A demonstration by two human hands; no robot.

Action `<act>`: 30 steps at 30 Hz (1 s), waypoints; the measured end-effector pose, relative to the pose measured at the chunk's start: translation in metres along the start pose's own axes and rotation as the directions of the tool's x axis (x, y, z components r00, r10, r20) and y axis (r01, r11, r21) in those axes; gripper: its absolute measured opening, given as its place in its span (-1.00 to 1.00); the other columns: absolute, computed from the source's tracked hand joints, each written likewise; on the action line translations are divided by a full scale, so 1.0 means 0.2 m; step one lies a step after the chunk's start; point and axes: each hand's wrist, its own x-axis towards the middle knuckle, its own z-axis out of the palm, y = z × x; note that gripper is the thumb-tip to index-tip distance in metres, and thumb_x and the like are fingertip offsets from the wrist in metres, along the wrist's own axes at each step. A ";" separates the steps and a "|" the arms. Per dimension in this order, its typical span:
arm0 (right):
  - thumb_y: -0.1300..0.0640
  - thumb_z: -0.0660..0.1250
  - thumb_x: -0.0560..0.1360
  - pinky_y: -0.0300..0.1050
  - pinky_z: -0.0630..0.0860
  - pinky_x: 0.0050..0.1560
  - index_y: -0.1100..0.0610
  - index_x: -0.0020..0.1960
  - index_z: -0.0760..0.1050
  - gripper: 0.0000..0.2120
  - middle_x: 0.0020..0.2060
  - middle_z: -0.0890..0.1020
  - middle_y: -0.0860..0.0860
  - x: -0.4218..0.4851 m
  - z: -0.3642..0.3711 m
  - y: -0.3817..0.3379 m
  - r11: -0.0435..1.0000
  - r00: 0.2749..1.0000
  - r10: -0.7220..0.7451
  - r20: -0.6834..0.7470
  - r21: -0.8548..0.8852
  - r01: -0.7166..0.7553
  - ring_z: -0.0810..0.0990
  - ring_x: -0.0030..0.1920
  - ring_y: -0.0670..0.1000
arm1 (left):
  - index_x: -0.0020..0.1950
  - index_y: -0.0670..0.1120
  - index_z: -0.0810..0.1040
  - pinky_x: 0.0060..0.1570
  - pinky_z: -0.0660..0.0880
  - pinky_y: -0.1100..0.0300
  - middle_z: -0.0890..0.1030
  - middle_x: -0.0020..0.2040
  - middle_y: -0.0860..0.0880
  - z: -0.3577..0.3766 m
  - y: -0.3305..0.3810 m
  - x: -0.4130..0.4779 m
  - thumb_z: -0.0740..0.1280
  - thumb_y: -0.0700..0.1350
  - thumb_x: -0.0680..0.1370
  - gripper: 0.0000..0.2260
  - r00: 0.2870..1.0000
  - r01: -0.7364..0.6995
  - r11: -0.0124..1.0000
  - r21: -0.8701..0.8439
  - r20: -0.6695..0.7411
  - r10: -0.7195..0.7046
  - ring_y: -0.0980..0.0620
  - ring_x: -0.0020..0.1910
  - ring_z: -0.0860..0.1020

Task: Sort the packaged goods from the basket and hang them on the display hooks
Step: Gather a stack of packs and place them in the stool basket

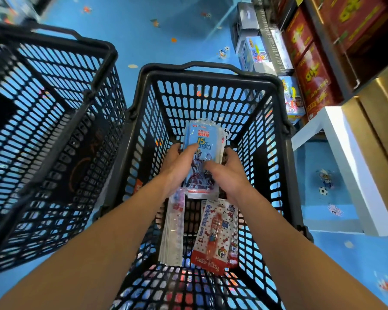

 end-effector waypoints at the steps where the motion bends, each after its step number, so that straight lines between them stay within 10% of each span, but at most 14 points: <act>1: 0.32 0.44 0.47 0.08 0.68 0.07 0.01 0.23 0.44 -0.58 0.03 0.69 0.03 -0.02 0.00 -0.01 1.000 1.000 -0.011 -0.005 -0.017 0.011 0.71 0.01 0.03 | 0.46 -0.01 0.41 0.06 0.58 0.08 0.64 0.22 0.02 -0.01 0.02 -0.04 0.29 0.36 0.50 -0.34 1.000 -0.008 1.000 0.009 0.004 0.008 0.08 0.05 0.64; 5: 0.26 0.44 0.51 -0.20 0.66 -0.09 0.05 0.24 0.46 -0.65 0.01 0.67 -0.02 -0.17 0.00 -0.06 0.994 0.996 -0.088 -0.025 -0.066 0.086 0.69 -0.01 -0.05 | 0.26 0.03 0.35 -0.04 0.52 0.16 0.58 0.06 0.09 -0.08 0.05 -0.16 0.35 0.10 0.62 -0.69 0.999 -0.048 0.997 0.059 -0.003 0.049 0.11 -0.01 0.59; 9: 0.20 0.47 0.52 -0.07 0.65 0.06 0.08 0.26 0.49 -0.66 0.03 0.68 -0.01 -0.37 0.03 -0.12 0.981 0.987 -0.159 -0.038 -0.121 0.153 0.68 0.03 -0.02 | 0.51 -0.09 0.32 0.27 0.54 0.00 0.54 0.38 -0.05 -0.16 0.07 -0.34 0.38 -0.03 0.62 -0.51 0.993 -0.110 0.984 0.138 0.056 0.103 -0.06 0.20 0.61; 13: 0.20 0.45 0.54 -0.43 0.50 -0.21 -0.03 0.16 0.40 -0.69 -0.08 0.57 -0.19 -0.66 0.05 -0.18 0.959 0.974 -0.219 -0.051 -0.194 0.205 0.57 -0.19 -0.27 | 0.55 -0.14 0.26 -0.08 0.44 0.38 0.48 0.33 0.00 -0.30 0.12 -0.62 0.37 -0.16 0.64 -0.48 0.967 -0.243 0.944 0.225 0.134 0.217 0.13 0.04 0.48; 18: 0.04 0.53 0.49 -0.06 0.54 -0.05 0.09 0.24 0.40 -0.57 -0.06 0.54 -0.10 -1.09 0.12 -0.24 0.905 0.961 -0.260 -0.092 -0.369 0.210 0.59 -0.04 -0.01 | 0.20 -0.05 0.52 0.15 0.53 0.06 0.60 0.12 0.03 -0.55 0.11 -0.96 0.41 -0.15 0.60 -0.81 0.922 -0.362 0.873 0.327 0.266 0.282 0.02 0.10 0.59; 25: 0.20 0.51 0.51 -0.20 0.34 -0.40 0.28 -0.04 0.55 -0.82 -0.31 0.58 0.23 -1.65 0.25 -0.21 0.911 0.954 -0.025 0.300 -0.385 0.145 0.55 -0.39 0.04 | -0.18 -0.15 0.57 -0.47 0.28 0.27 0.60 -0.27 -0.13 -0.96 0.01 -1.40 0.37 -0.18 0.64 -0.81 0.765 -0.317 0.742 0.591 0.622 -0.169 0.08 -0.47 0.42; 30: 0.10 0.43 0.58 -0.21 0.36 -0.33 0.16 -0.05 0.55 -0.87 -0.22 0.67 0.08 -1.80 0.39 -0.04 0.794 0.865 0.272 0.421 -0.606 0.045 0.64 -0.20 0.04 | -0.07 -0.09 0.59 -0.36 0.41 0.29 0.67 -0.21 -0.01 -1.09 -0.27 -1.50 0.39 -0.10 0.64 -0.88 0.662 -0.224 0.649 0.727 0.602 -0.447 0.06 -0.18 0.67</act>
